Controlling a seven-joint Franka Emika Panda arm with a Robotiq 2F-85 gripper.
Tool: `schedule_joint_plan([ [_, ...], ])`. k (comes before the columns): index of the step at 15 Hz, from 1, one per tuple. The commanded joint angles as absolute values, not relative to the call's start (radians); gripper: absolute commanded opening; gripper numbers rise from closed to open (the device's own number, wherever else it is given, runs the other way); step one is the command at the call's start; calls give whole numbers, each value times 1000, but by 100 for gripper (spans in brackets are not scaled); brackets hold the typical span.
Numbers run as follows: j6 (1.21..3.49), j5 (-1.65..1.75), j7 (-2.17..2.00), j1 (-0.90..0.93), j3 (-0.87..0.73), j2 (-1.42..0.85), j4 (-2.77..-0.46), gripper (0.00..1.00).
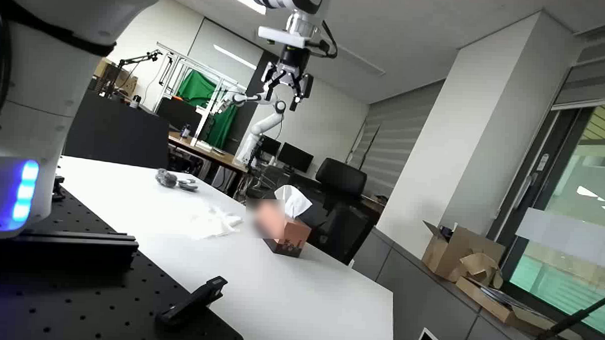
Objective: Take a tissue from the tissue box and place it on the table
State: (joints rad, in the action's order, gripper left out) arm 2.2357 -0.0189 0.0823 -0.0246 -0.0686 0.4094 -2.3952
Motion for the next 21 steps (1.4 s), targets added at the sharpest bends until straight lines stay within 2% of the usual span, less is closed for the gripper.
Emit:
schedule_joint_plan([
  [1,2233,-20,83,-27,-67,409,-2394,100],
  [11,2236,-20,83,-27,-67,409,-2394,100],
  [15,2299,-17,371,3,-133,265,-2315,100],
  [18,2340,-41,613,2,-188,80,-2226,100],
  [21,2382,3,719,-48,-180,-106,-2117,100],
])
